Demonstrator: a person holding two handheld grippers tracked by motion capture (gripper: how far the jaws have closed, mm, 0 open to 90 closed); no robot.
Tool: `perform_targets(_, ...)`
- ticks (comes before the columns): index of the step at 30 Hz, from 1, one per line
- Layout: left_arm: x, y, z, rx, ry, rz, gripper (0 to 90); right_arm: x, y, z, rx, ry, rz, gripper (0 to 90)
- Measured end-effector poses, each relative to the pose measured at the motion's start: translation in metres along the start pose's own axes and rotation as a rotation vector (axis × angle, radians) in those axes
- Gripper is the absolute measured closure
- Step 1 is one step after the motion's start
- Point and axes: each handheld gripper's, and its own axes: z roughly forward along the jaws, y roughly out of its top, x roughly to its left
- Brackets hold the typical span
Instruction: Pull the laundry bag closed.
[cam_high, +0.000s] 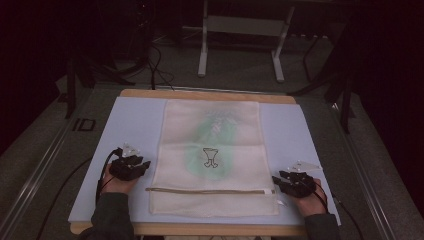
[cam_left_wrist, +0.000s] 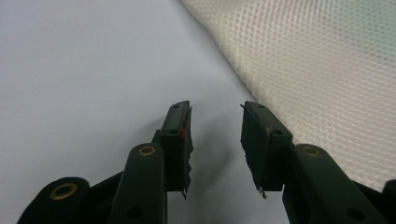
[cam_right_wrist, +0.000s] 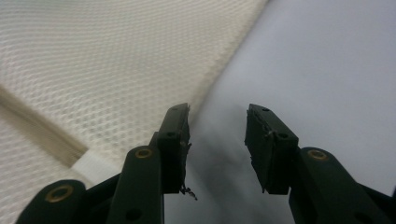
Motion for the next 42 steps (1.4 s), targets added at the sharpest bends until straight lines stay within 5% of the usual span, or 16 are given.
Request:
perform_targets(22, -0.008, 0.004, -0.004, -0.031, -0.130, 0.064, 63.2, 0.023, 0.016, -0.001, -0.007, 0.119, -0.092, 62.1)
perform_targets(34, -0.008, 0.005, -0.003, -0.035, -0.148, 0.062, 61.4, 0.043, 0.027, 0.007, 0.005, 0.177, -0.146, 61.8)
perform_targets(42, -0.007, 0.005, -0.004, -0.043, -0.152, 0.050, 60.2, 0.050, 0.030, 0.012, 0.009, 0.204, -0.140, 61.3)
